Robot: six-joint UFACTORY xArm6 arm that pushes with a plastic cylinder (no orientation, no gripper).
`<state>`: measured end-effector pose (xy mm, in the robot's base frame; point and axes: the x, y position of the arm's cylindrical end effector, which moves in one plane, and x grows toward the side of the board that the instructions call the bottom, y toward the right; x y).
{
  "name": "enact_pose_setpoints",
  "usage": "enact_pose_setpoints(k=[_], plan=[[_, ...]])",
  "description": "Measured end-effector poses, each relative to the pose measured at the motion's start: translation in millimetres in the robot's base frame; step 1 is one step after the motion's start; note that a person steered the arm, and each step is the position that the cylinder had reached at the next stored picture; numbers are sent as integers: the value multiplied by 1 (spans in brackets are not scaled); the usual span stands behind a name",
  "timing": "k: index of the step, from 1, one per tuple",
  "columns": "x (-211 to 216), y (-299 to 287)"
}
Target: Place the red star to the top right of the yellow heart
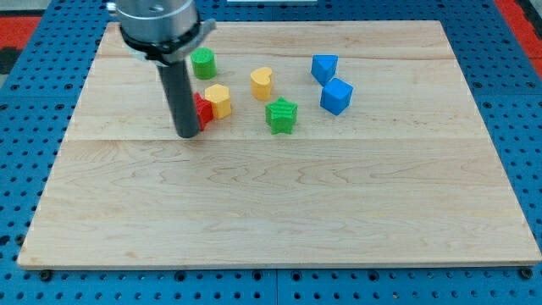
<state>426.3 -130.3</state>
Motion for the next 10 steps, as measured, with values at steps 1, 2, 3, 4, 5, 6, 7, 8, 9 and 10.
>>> enact_pose_setpoints(k=[1,2,3,4,5,6,7,8,9,10], plan=[[-1,-4],[-14,23],[-24,25],[-39,21],[-67,13],[-92,25],[-121,59],[-145,72],[-137,81],[-143,123]])
